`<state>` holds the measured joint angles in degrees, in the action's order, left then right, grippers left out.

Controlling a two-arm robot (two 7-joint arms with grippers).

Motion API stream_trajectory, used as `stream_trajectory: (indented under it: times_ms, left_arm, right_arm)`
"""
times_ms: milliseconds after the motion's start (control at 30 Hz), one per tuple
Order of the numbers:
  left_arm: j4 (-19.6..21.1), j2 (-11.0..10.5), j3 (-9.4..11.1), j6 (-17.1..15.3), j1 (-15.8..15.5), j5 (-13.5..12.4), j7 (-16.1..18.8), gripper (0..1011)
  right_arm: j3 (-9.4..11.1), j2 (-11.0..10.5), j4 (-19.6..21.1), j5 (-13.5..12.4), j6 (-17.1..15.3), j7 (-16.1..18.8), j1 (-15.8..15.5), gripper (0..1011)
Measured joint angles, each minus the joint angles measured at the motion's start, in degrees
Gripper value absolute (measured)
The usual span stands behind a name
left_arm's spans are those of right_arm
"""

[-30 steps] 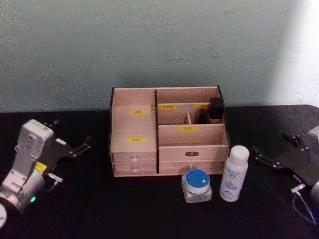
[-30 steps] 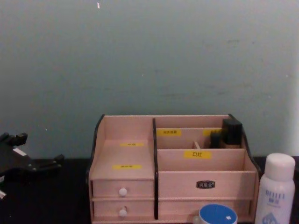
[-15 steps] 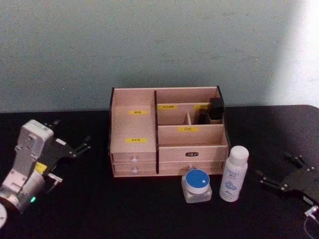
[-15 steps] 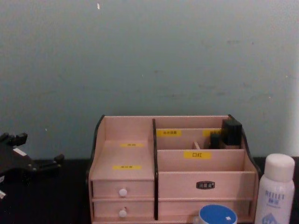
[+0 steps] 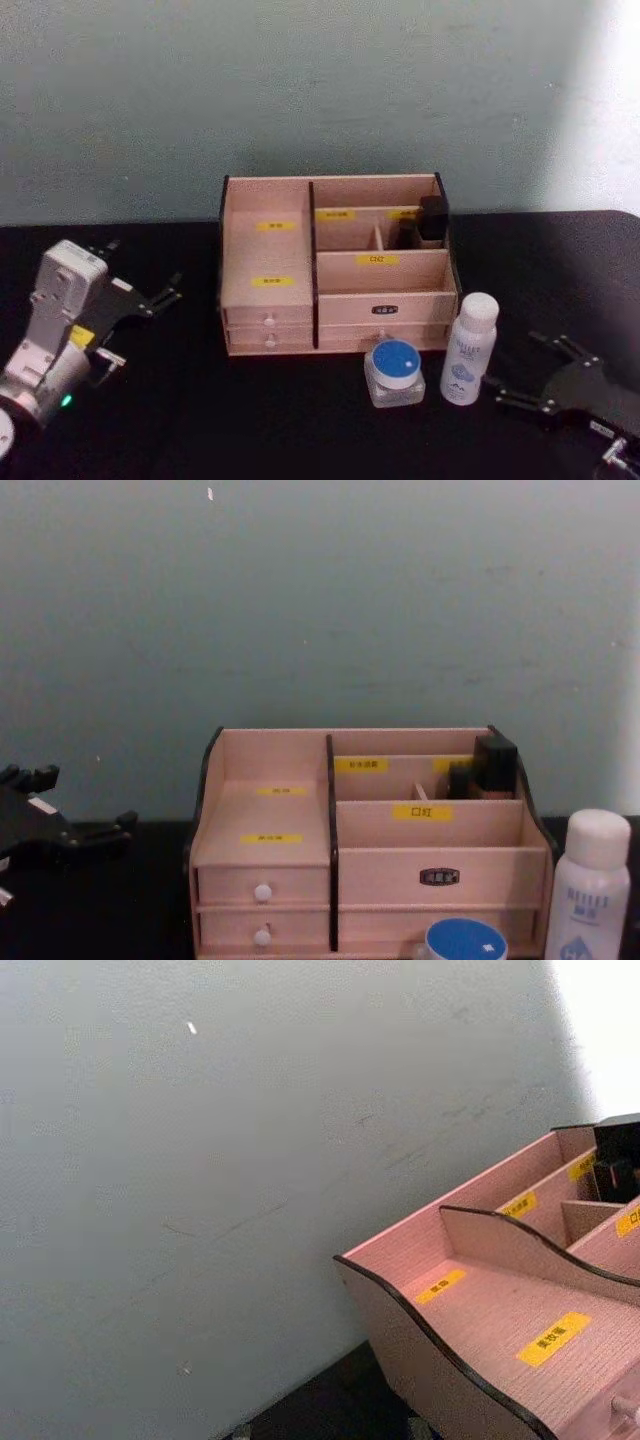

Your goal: Pick up the facial cleanser and watermelon frost from the table and place them into the tiered storage box.

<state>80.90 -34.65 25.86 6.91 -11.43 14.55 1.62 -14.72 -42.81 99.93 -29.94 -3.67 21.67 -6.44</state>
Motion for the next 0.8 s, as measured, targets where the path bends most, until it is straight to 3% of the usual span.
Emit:
stream_trajectory:
  times_ms: [800]
  left_arm:
    - [0.0,0.0,0.0,0.0,0.0,0.0,0.0,1001]
  right_arm:
    - [-2.9,7.9,-7.6,2.1,-2.7,3.2,7.9,1003]
